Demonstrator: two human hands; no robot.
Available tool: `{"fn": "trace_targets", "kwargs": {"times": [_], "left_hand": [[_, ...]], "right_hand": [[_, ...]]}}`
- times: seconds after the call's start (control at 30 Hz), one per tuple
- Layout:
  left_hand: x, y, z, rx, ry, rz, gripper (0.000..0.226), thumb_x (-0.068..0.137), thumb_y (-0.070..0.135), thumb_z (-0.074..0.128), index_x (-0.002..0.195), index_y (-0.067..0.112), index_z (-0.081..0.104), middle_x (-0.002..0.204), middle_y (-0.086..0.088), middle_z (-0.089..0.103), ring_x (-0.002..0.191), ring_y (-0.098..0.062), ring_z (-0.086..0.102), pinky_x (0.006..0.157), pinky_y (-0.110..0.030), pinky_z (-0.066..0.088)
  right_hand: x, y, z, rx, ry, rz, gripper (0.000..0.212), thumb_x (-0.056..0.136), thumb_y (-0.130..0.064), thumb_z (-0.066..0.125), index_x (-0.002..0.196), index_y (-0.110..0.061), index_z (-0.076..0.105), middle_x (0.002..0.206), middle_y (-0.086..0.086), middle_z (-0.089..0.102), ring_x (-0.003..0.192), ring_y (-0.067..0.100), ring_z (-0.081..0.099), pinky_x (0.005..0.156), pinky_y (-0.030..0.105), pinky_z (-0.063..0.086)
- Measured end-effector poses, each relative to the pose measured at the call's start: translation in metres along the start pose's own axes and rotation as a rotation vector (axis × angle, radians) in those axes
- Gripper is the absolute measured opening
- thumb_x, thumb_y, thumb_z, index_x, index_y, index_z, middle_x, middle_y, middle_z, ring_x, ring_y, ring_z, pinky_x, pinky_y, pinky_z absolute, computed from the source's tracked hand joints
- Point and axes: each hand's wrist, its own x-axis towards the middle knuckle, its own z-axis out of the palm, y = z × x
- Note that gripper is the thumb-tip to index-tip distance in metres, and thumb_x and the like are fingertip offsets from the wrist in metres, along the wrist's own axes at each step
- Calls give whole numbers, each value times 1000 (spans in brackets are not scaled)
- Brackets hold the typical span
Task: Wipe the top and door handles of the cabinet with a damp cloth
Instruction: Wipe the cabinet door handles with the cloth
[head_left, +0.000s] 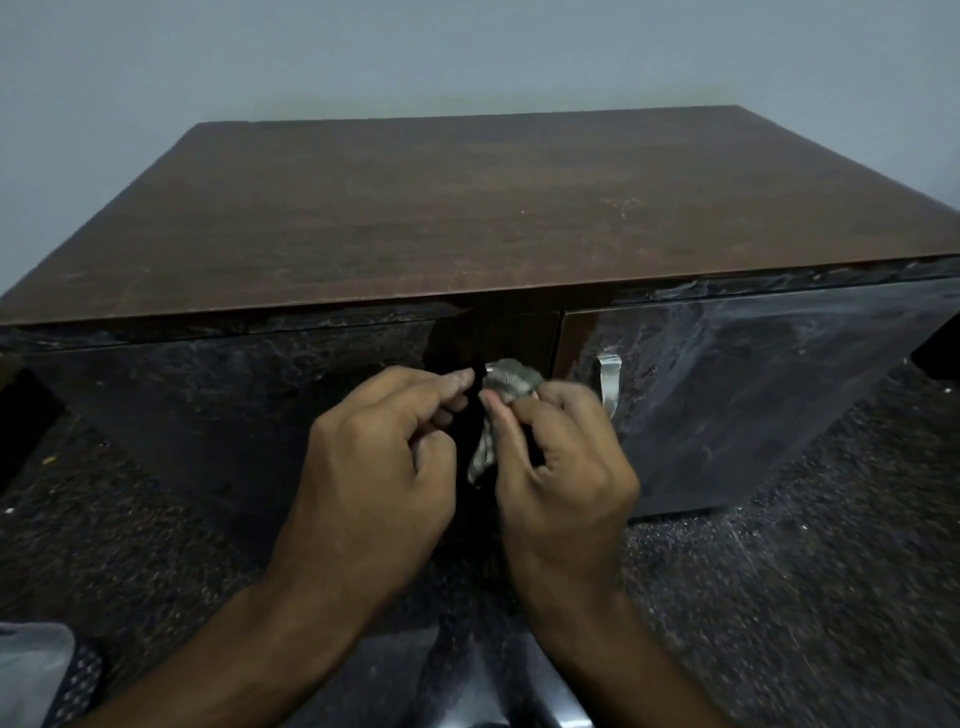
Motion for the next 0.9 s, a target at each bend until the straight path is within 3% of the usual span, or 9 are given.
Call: {"fn": "trace_targets", "kwargs": {"times": [0.1, 0.33, 0.5, 0.67, 0.77, 0.9], "left_hand": [[-1, 0, -2, -5, -1, -3, 44, 76, 1, 50, 114, 10, 72, 96, 7, 68, 88, -3, 63, 80, -6, 46], [-3, -1, -2, 2, -59, 17, 45, 78, 3, 50, 117, 11, 70, 99, 7, 67, 91, -4, 63, 80, -8, 47], [-4, -3, -2, 6, -50, 30, 45, 77, 0, 51, 116, 10, 71, 99, 6, 68, 91, -4, 63, 81, -9, 47], [-4, -11, -4, 29, -25, 28, 45, 77, 0, 51, 115, 12, 71, 99, 7, 68, 90, -1, 63, 81, -6, 45], [-4, -14, -8, 29, 15, 19, 46, 76, -2, 51, 114, 12, 72, 99, 7, 69, 89, -3, 65, 81, -6, 46], [-5, -14, -13, 33, 12, 36, 45, 77, -3, 50, 114, 12, 71, 100, 7, 69, 91, -1, 64, 82, -7, 46]], "right_hand": [[-20, 7, -3, -31, -56, 73, 9, 81, -7, 84, 79, -3, 77, 83, 6, 68, 73, 12, 63, 78, 1, 39], [-27, 19, 5, 91, -25, 96, 8, 85, -12, 78, 82, -5, 77, 83, 1, 67, 78, 1, 58, 78, 1, 42], [-37, 33, 13, 108, -89, 164, 8, 80, -3, 84, 78, -3, 76, 78, 4, 68, 71, 10, 64, 68, 12, 51], [-41, 31, 20, 184, -44, 260, 8, 79, -6, 85, 79, -8, 77, 78, -3, 67, 74, 2, 62, 71, -1, 42], [-59, 19, 28, 157, -72, 268, 5, 85, -9, 81, 89, -7, 78, 86, 0, 68, 78, 1, 61, 72, 7, 48], [-78, -11, 36, 173, -215, 272, 34, 103, -33, 51, 126, -10, 57, 126, 6, 50, 114, 14, 53, 97, 32, 50]]}}
